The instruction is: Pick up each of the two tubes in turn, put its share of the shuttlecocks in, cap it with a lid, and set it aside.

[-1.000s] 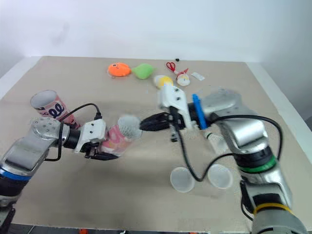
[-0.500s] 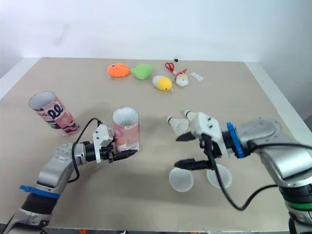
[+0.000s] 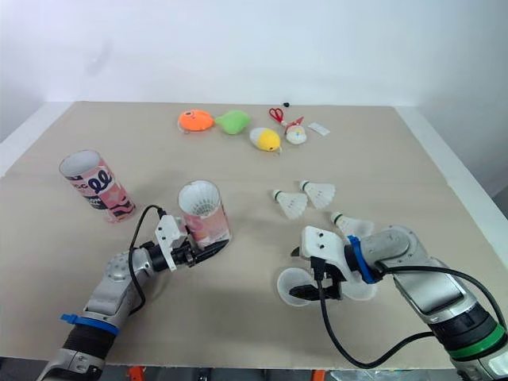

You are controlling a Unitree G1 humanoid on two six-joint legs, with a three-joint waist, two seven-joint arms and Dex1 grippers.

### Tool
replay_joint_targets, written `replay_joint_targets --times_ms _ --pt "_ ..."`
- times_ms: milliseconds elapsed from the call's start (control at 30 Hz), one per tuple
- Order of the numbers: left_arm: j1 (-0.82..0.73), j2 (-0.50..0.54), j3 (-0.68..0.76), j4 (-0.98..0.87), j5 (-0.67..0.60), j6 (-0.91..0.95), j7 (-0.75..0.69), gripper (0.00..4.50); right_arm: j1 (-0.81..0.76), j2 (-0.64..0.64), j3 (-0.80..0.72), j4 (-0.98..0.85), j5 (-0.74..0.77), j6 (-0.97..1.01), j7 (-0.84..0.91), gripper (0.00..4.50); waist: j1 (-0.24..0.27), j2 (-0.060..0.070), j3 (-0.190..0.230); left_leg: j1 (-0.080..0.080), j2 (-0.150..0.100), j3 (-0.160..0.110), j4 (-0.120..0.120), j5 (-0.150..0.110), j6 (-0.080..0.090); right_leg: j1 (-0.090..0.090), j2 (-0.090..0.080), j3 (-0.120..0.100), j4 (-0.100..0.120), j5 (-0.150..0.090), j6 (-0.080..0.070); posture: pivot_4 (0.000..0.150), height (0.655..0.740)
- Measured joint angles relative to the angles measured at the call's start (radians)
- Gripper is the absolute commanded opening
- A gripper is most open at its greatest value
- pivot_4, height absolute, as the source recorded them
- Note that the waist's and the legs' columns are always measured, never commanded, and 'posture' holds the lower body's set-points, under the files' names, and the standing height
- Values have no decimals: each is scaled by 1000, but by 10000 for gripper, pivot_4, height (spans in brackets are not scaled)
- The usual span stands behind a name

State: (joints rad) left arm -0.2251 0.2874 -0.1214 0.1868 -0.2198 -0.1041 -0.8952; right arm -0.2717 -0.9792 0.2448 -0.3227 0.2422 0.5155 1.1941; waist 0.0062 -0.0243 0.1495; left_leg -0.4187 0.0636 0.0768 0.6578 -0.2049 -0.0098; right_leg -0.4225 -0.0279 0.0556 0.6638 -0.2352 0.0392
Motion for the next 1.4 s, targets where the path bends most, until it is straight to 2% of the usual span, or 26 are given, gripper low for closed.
replay_joint_targets --times_ms 33,67,133,233,267,400,467,600,733,867,1000,1233,1400 --pt "0 1 0 1 -2 3 -4 29143 0 0 1 5 -8 -9 -1 31764 0 1 -1 0 0 1 0 0 0 1 0 1 0 0 0 1500 7400" --pt "0 0 0 2 -7 11 -8 29143 0 0 1 10 -17 -21 1 25041 0 2 -2 0 -1 0 -1 0 0 1 0 1 0 -1 1 1500 7400" --pt "-2 0 2 2 -19 32 -13 29143 0 0 4 13 -22 -33 5 16832 0 2 -3 0 -1 0 -1 0 0 1 0 1 0 -1 1 1500 7400" --pt "-6 1 1 1 -25 63 -20 29143 -3 2 7 21 -32 -44 7 1614 0 2 -7 1 -1 0 -1 0 0 1 0 1 0 -1 1 1500 7400" --pt "-5 2 1 1 -25 66 -22 29143 -4 4 7 23 -33 -46 7 665 0 2 -8 3 0 0 -1 0 -1 0 0 1 -1 -1 0 1500 7400" --pt "-3 2 0 0 -25 67 -26 29143 -9 10 10 24 -28 -39 9 665 0 2 -9 5 0 0 -2 -1 -2 2 0 1 -4 -1 0 1500 7400" --pt "-2 7 0 -3 -24 68 -26 29143 -38 46 1 24 21 11 9 665 -1 2 -9 5 0 0 -3 -1 -2 3 0 1 -4 -1 0 1500 7400" --pt "-10 16 -3 0 -20 70 -27 29143 -335 129 -86 8 188 180 -3 665 -3 10 -8 5 -3 0 -3 -1 -1 4 0 4 -4 2 2 1500 7400" --pt "-20 16 -12 2 -22 72 -35 29143 -611 209 -127 3 259 255 -32 665 1 7 -11 5 0 -4 -7 -2 -2 2 2 1 -9 0 -1 1500 7400" --pt "-39 14 -18 15 -22 69 -44 29143 -768 311 -21 63 195 244 -73 665 2 9 -12 2 -1 -2 -8 -3 -2 0 1 1 -12 0 -2 1500 7400" --pt "-44 10 -23 22 -22 66 -45 29143 -828 402 69 145 119 194 -103 665 3 9 -12 -1 -2 -1 -7 -3 -2 -1 -1 1 -13 1 -1 1500 7400" --pt "-33 10 -26 14 -22 66 -26 29143 -839 427 195 233 -27 98 -92 665 1 8 -12 -2 -2 0 -6 -3 -2 -1 -3 0 -14 2 0 1500 7400" --pt "-23 11 -27 2 -22 66 -17 29143 -839 426 215 239 -82 46 -70 665 1 8 -12 -2 -1 0 -7 -3 -2 -1 -2 -1 -14 2 0 1500 7400"
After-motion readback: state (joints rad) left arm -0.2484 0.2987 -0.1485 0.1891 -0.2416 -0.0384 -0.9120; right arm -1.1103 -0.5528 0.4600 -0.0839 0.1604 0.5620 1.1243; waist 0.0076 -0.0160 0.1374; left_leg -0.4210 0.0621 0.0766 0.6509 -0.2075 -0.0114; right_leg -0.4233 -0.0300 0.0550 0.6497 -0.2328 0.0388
